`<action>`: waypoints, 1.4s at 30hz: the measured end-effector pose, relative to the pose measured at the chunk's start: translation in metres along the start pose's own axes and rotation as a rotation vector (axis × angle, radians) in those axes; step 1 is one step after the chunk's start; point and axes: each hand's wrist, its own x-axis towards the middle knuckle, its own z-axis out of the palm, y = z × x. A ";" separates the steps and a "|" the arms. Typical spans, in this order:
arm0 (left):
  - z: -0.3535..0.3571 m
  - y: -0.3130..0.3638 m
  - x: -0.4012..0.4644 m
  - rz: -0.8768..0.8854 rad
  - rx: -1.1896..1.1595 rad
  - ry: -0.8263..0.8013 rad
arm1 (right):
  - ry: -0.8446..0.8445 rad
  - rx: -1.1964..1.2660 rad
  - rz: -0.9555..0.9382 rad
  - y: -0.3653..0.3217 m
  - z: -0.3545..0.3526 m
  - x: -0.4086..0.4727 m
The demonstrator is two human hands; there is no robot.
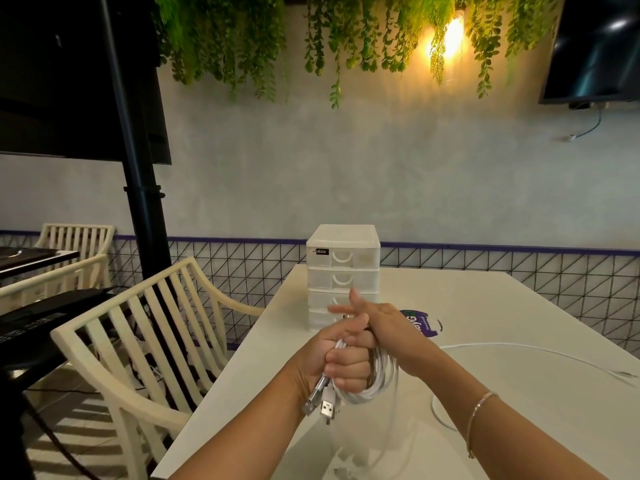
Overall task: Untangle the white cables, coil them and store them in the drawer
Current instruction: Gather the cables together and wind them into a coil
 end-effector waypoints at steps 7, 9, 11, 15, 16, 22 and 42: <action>-0.008 -0.002 0.004 0.104 -0.017 0.011 | 0.088 -0.025 -0.219 -0.004 0.004 -0.004; -0.012 -0.001 0.007 0.137 0.011 0.028 | 0.129 -0.105 -0.259 -0.002 0.003 -0.003; -0.007 -0.001 0.006 0.155 0.058 0.210 | 0.150 -0.173 -0.280 -0.002 0.003 -0.002; 0.010 -0.004 0.009 0.194 0.067 0.475 | 0.199 -0.221 -0.238 0.000 0.000 -0.002; 0.012 -0.006 0.010 0.198 0.084 0.516 | 0.195 -0.215 -0.227 0.001 0.000 -0.002; -0.001 -0.007 0.009 0.219 0.235 0.647 | 0.229 -0.179 -0.170 0.003 -0.003 0.000; 0.013 0.010 0.000 0.305 -0.106 0.689 | 0.089 -0.036 0.014 -0.002 -0.008 0.011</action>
